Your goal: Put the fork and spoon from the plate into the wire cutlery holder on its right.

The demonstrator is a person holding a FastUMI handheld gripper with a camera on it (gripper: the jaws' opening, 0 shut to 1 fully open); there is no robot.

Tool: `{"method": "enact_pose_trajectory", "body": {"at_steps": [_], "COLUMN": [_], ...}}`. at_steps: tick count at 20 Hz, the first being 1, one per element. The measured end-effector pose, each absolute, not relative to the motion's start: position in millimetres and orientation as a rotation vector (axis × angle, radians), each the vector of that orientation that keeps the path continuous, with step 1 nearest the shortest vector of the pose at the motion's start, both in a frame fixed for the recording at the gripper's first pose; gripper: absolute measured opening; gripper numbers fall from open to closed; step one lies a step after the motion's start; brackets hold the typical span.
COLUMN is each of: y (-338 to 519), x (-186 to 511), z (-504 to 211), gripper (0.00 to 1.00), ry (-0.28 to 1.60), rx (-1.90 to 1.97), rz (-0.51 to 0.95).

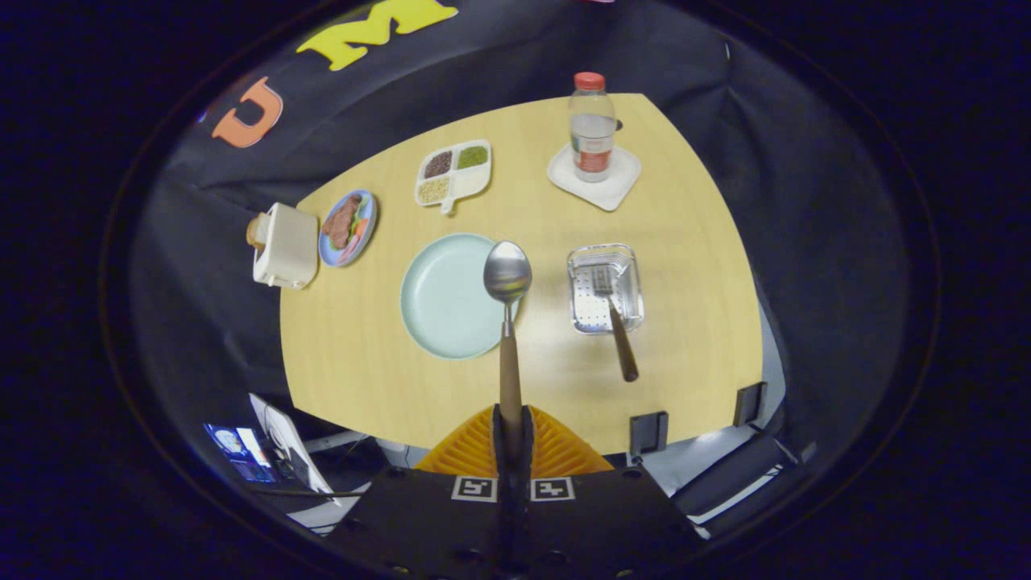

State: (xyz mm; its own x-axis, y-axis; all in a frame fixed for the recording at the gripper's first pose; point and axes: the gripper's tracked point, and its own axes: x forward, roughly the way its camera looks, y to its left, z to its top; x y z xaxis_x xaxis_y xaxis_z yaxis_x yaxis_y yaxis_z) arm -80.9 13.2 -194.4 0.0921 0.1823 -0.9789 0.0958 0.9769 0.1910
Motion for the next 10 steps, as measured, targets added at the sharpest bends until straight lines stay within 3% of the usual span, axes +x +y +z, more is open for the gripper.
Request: {"method": "enact_pose_trajectory", "body": {"at_steps": [10], "y": [-39], "x": [-89], "z": [-223], "gripper": [0.0], "ry": [1.605], "rx": [0.348], "rz": [-0.068]}}
